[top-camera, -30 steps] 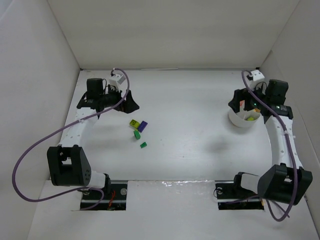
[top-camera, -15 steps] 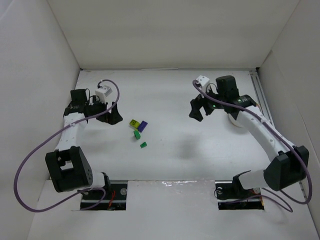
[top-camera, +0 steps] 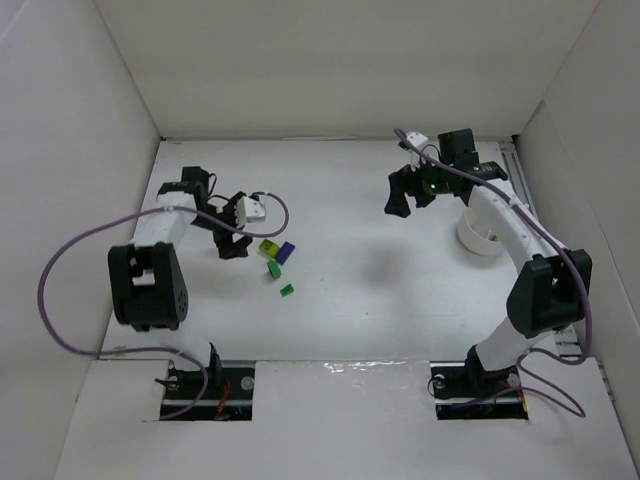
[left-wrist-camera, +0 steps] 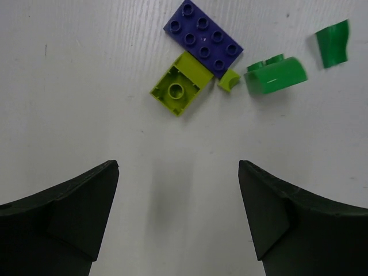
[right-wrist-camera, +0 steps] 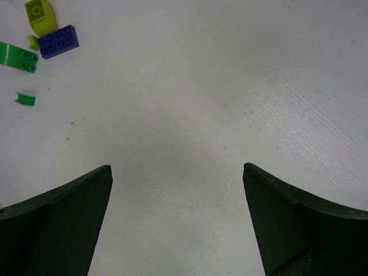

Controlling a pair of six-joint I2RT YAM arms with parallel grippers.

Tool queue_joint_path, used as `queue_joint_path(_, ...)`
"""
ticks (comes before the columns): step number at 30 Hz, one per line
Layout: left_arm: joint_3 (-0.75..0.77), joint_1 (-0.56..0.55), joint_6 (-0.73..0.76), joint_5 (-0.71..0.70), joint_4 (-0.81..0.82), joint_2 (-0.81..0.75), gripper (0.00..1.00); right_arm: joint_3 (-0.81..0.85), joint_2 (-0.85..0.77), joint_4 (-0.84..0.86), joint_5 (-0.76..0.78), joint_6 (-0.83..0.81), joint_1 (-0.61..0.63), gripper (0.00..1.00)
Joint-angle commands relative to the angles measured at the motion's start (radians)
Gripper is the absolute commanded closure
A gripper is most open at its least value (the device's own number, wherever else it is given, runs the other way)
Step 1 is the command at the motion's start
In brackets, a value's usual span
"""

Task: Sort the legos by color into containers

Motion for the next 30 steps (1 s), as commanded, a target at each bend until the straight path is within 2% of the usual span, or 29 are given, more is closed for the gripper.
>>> queue_joint_path(1,0.141,-0.023,0.332,-0.035,-0.184,0.168,0.18,-0.017,-0.087,-0.009,-0.01,0.001,-0.023,0.0)
queue_joint_path(5,0.25,-0.069,0.38,-0.035,-0.193,0.262,0.25,-0.065,-0.151,-0.018,0.012,0.001,-0.052,0.0)
queue_joint_path(15,0.29,-0.158,0.409,-0.075,-0.163,0.337,0.27,-0.105,-0.202,-0.009,0.035,-0.01,-0.132,0.0)
queue_joint_path(30,0.198,-0.222,0.417,-0.105,-0.151,0.346,0.4,-0.065,-0.139,0.0,0.024,-0.01,-0.132,0.0)
